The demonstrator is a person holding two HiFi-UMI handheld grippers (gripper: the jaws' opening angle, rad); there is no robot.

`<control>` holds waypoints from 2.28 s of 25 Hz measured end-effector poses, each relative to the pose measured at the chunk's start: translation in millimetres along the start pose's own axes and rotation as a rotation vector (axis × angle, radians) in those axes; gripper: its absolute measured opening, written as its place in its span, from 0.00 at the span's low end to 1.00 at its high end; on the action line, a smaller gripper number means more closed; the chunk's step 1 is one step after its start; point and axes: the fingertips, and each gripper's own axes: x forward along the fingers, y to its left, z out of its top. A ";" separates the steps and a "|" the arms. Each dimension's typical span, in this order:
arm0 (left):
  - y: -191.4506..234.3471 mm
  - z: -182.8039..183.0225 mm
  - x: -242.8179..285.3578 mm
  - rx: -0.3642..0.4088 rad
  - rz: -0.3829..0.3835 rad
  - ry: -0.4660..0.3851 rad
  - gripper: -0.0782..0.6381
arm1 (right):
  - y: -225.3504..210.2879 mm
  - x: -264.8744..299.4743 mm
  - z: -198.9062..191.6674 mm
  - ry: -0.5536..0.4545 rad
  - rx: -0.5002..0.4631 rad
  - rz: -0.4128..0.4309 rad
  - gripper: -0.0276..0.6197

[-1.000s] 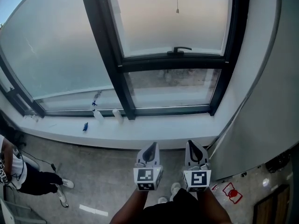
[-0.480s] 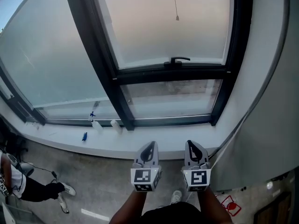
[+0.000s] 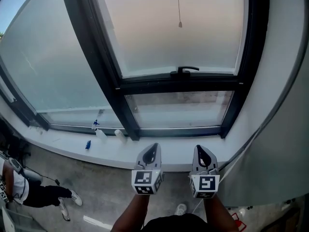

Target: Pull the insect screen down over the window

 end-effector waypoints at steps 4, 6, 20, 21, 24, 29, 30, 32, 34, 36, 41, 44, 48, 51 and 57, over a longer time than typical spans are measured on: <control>0.1 1.9 11.6 -0.003 0.021 0.012 0.11 | -3.6 12.8 -1.4 0.015 0.009 0.031 0.05; 1.7 3.4 17.7 -0.001 0.034 0.011 0.11 | -4.5 18.4 -1.0 0.018 0.005 0.048 0.05; 5.7 20.1 71.1 -0.001 0.037 -0.035 0.11 | -29.3 68.1 -14.0 0.039 0.042 0.026 0.05; 8.6 19.2 75.8 -0.003 0.037 -0.033 0.11 | -30.7 73.1 -14.7 0.040 0.038 0.020 0.05; 15.2 18.4 94.0 -0.006 0.032 -0.025 0.11 | -34.0 92.1 -10.9 0.033 0.008 0.017 0.05; 21.7 16.4 129.5 0.013 -0.002 -0.013 0.11 | -41.9 126.4 -14.8 0.056 0.015 -0.004 0.05; 24.4 17.3 136.0 0.014 -0.007 -0.012 0.11 | -42.7 133.0 -15.4 0.060 0.022 -0.008 0.05; 30.9 19.4 149.0 0.014 -0.014 -0.013 0.11 | -44.0 146.6 -14.5 0.059 0.015 -0.008 0.05; 38.5 20.9 161.0 0.011 -0.018 -0.013 0.11 | -44.9 160.5 -13.9 0.058 0.000 -0.008 0.05; 46.3 22.1 171.6 0.009 -0.024 -0.015 0.11 | -45.3 173.3 -14.3 0.066 -0.002 -0.016 0.05; 69.6 29.3 194.5 0.016 -0.017 -0.025 0.11 | -39.4 205.0 4.7 0.062 0.036 -0.038 0.05; 82.2 33.0 206.4 0.025 -0.016 -0.025 0.11 | -39.6 224.0 3.4 0.078 0.029 -0.051 0.05; 97.8 31.7 220.0 0.021 -0.022 -0.015 0.11 | -35.4 245.3 1.1 0.074 0.044 -0.048 0.05; 107.4 29.6 227.9 0.022 -0.025 -0.015 0.11 | -31.8 256.9 -0.3 0.084 0.034 -0.047 0.05; 118.9 26.8 242.2 0.015 -0.031 -0.012 0.11 | -28.4 273.0 -5.6 0.078 -0.004 -0.043 0.05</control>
